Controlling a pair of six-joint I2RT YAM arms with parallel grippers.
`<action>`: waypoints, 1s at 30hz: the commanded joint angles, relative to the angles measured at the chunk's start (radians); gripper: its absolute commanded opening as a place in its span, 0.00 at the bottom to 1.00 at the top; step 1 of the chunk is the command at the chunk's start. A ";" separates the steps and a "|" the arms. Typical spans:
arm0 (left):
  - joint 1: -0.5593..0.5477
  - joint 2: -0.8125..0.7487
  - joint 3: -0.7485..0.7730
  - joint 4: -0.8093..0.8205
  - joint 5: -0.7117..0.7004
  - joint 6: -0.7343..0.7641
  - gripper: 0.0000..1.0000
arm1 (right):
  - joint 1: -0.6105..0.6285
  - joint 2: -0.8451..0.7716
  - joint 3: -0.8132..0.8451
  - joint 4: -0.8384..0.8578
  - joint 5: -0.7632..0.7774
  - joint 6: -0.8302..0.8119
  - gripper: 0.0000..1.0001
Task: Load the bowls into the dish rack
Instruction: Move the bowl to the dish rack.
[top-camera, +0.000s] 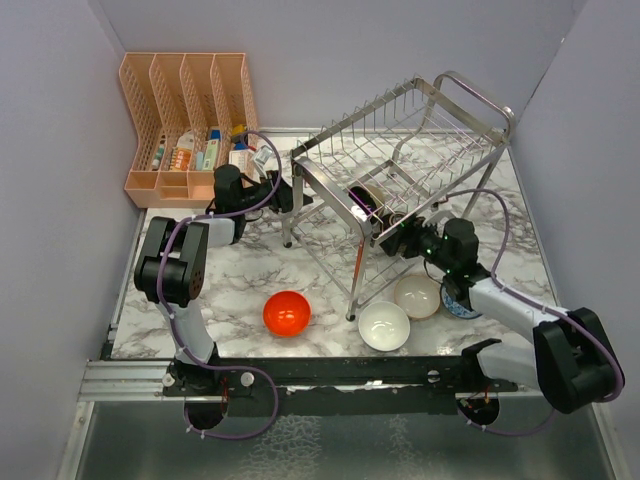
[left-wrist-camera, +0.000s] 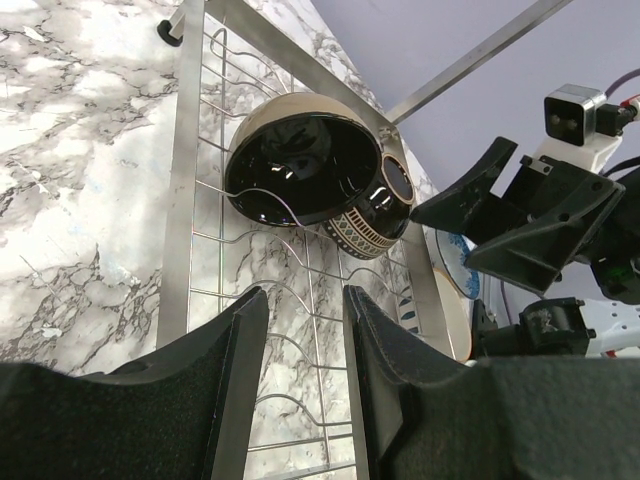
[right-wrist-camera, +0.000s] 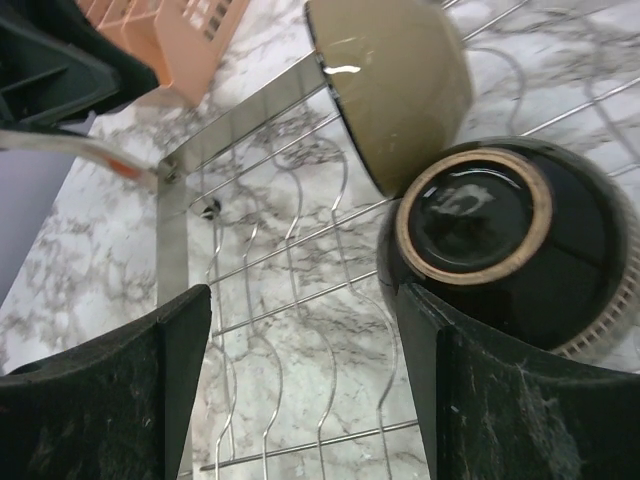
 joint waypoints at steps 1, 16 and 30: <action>-0.005 -0.031 0.020 -0.003 -0.010 0.029 0.39 | -0.003 -0.077 -0.029 0.017 0.213 -0.031 0.74; -0.005 -0.044 0.015 0.001 -0.010 0.029 0.39 | -0.003 -0.152 -0.020 -0.064 0.360 -0.095 0.74; -0.007 -0.057 0.011 0.015 -0.011 0.017 0.37 | -0.002 -0.008 0.103 -0.229 0.599 -0.021 0.81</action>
